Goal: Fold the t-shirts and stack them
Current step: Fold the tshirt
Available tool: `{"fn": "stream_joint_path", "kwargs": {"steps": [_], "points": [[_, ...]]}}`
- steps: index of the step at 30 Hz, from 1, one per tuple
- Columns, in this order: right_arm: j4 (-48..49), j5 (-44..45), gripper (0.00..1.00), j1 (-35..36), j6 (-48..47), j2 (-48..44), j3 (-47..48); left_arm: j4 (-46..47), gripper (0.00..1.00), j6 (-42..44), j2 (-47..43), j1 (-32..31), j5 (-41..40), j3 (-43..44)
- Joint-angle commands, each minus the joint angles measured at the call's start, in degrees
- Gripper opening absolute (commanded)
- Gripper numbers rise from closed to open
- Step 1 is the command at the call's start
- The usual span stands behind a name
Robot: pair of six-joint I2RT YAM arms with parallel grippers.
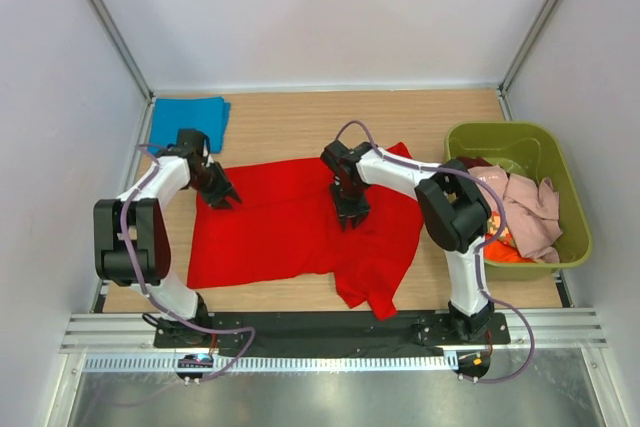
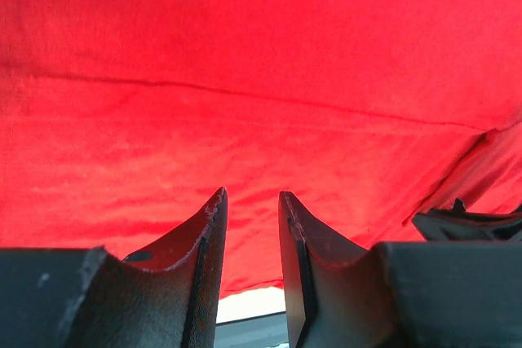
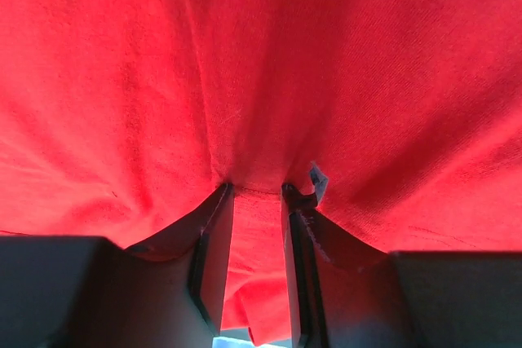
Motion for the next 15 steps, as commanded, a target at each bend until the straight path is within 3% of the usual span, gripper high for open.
{"fn": "stream_joint_path", "kwargs": {"steps": [1, 9, 15], "points": [[0.1, 1.6, 0.36, 0.8, -0.1, 0.1, 2.2, -0.7, 0.33, -0.4, -4.1, -0.1, 1.0, -1.7], [0.4, 1.8, 0.33, 2.1, 0.7, -1.0, 1.5, -1.2, 0.33, -0.1, -5.8, -0.1, 0.6, -3.2], [-2.6, 6.1, 0.38, 4.2, 0.6, -3.5, 3.7, -1.2, 0.33, -0.1, -5.8, -0.1, 0.8, -3.1]]}}
